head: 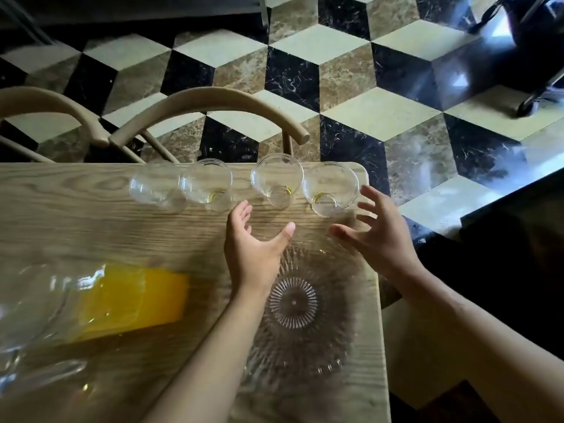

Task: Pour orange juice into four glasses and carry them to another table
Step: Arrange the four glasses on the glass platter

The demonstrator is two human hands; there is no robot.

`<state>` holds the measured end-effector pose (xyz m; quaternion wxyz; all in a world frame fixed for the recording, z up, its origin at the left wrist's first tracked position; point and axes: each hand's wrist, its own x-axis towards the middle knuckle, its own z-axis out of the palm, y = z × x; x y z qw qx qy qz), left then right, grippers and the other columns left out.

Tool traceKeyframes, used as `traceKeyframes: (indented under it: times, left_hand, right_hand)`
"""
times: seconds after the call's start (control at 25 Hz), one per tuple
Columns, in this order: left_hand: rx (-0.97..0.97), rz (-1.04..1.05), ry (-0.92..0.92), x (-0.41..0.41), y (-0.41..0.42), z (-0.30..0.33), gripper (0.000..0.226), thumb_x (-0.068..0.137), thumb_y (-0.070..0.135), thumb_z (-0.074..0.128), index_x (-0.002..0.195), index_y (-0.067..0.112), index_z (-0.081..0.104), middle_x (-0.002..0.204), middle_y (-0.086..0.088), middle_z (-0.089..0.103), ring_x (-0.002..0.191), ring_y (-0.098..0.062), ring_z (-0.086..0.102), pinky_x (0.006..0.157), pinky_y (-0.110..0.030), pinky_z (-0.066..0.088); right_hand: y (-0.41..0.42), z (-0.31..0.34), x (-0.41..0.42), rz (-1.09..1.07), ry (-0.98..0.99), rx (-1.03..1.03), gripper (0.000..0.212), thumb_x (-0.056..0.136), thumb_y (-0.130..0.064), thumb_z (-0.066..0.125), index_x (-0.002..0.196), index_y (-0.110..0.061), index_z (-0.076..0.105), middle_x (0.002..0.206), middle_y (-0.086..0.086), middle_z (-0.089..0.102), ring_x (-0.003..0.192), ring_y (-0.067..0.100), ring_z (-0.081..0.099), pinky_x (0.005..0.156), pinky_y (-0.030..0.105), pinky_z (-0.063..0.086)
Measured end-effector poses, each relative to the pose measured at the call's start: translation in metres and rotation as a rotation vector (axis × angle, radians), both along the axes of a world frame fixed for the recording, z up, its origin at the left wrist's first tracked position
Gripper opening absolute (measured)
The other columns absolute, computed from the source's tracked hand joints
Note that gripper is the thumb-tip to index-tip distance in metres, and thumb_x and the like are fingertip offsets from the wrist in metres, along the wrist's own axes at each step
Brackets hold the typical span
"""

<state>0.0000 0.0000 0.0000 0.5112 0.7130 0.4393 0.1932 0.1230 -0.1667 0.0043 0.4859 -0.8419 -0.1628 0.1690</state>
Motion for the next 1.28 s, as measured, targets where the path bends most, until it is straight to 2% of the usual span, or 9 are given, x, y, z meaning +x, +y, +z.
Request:
traceKeyframes:
  times: [0.16,0.36,0.48,0.64,0.72,0.84,1.12,1.2,1.28]
  left_hand:
    - [-0.028,0.002,-0.04,0.018,0.005,-0.013,0.094,0.072,0.024,0.095,0.15,0.015,0.044,0.153,-0.004,0.051,0.141,-0.013,0.048,0.12,-0.026,0.036]
    - [-0.03,0.013,-0.072,0.037,0.011,-0.027,0.103,0.067,0.033,0.096,0.151,0.011,0.041,0.153,-0.008,0.049,0.139,-0.013,0.047,0.11,-0.018,0.036]
    - [-0.039,0.002,-0.101,0.045,0.015,-0.03,0.106,0.058,0.051,0.094,0.145,0.016,0.044,0.148,-0.003,0.053,0.134,-0.011,0.052,0.098,-0.009,0.035]
    - [0.009,-0.016,-0.183,0.049,0.021,-0.025,0.078,0.053,0.058,0.087,0.118,0.039,0.047,0.118,0.023,0.057,0.107,0.02,0.055,0.088,0.0,0.037]
    - [0.034,-0.011,-0.181,0.048,0.021,-0.025,0.072,0.058,0.052,0.09,0.115,0.038,0.049,0.119,0.019,0.061,0.11,0.013,0.059,0.084,0.004,0.038]
    - [0.079,0.015,-0.191,0.046,0.022,-0.023,0.069,0.059,0.051,0.09,0.114,0.031,0.054,0.125,0.004,0.067,0.114,-0.005,0.066,0.088,-0.004,0.045]
    - [0.118,-0.011,-0.261,0.017,0.01,0.007,0.064,0.069,0.04,0.093,0.119,0.032,0.053,0.132,-0.003,0.067,0.128,-0.009,0.063,0.113,-0.034,0.051]
    - [0.088,-0.031,-0.297,-0.003,0.003,0.016,0.068,0.069,0.034,0.095,0.123,0.032,0.053,0.136,-0.001,0.066,0.13,-0.008,0.062,0.113,-0.034,0.05]
    - [0.029,-0.038,-0.311,-0.026,-0.006,0.023,0.074,0.067,0.027,0.093,0.13,0.021,0.055,0.137,0.001,0.065,0.131,-0.007,0.062,0.113,-0.03,0.049]
  right_hand:
    - [0.006,-0.011,0.014,0.042,-0.024,0.04,0.093,0.068,-0.019,0.093,0.147,-0.014,0.045,0.129,-0.001,0.057,0.11,0.005,0.062,0.081,0.005,0.05]
    - [0.014,-0.012,0.019,0.068,-0.063,0.087,0.092,0.064,-0.026,0.094,0.143,-0.023,0.048,0.122,-0.018,0.058,0.102,-0.02,0.058,0.082,-0.001,0.043]
    - [0.021,-0.014,0.021,0.088,-0.099,0.091,0.089,0.064,-0.031,0.094,0.141,-0.025,0.049,0.119,-0.029,0.056,0.104,-0.021,0.056,0.085,-0.001,0.042]
    - [0.023,-0.02,0.02,0.106,-0.087,0.138,0.083,0.066,-0.032,0.092,0.138,-0.019,0.052,0.13,-0.011,0.061,0.108,-0.011,0.06,0.088,0.006,0.047]
    - [0.022,-0.023,0.02,0.099,-0.078,0.156,0.08,0.067,-0.031,0.092,0.135,-0.017,0.053,0.132,-0.007,0.061,0.109,-0.008,0.061,0.087,0.007,0.049]
    - [0.022,-0.022,0.019,0.085,-0.095,0.159,0.079,0.067,-0.032,0.092,0.133,-0.015,0.054,0.13,-0.006,0.062,0.111,-0.001,0.063,0.091,0.015,0.052]
    - [0.013,-0.001,0.001,0.077,-0.175,0.22,0.076,0.069,-0.036,0.09,0.133,-0.019,0.053,0.129,-0.005,0.064,0.114,0.007,0.064,0.094,0.028,0.054]
    - [0.008,0.006,-0.014,0.072,-0.173,0.232,0.076,0.069,-0.041,0.088,0.132,-0.021,0.052,0.129,-0.005,0.064,0.114,0.009,0.065,0.095,0.031,0.054]
    - [0.0,0.01,-0.031,0.064,-0.158,0.245,0.077,0.067,-0.044,0.087,0.132,-0.021,0.053,0.129,-0.004,0.065,0.113,0.012,0.066,0.096,0.032,0.053]
